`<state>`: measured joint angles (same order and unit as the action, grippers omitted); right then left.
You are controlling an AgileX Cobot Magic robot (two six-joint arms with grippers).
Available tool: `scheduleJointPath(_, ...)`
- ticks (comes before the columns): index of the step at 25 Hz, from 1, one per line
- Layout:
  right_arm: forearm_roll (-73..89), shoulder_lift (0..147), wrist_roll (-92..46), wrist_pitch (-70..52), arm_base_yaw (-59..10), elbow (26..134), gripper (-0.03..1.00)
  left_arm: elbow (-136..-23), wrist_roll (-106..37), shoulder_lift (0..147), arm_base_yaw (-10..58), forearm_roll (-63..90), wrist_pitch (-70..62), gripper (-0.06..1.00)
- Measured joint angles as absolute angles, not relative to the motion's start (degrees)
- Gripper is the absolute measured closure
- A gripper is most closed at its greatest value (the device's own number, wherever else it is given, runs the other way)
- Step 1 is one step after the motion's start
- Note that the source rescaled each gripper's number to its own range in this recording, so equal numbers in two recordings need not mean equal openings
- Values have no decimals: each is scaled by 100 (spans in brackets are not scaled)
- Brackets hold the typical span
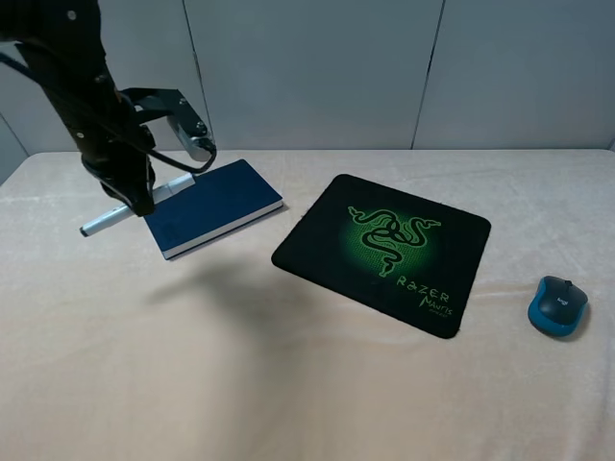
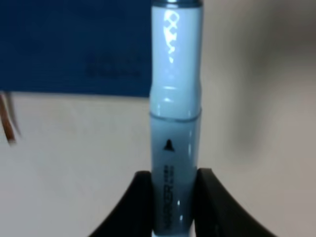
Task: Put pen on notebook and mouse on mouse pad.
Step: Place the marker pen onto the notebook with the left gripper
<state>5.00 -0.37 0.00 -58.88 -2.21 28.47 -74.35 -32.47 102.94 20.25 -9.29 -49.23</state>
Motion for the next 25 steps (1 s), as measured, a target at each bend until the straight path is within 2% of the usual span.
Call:
scheduleJointPath(13, 499, -37, 0, -5888, -221, 2847, -3, -9297, -3333, 12320, 2025, -897, -4803, 94)
scheduleJointPath(25, 499, -37, 0, -5888, -221, 2847, -3, -9916, -3359, 13024, 2025, -891, -4457, 94)
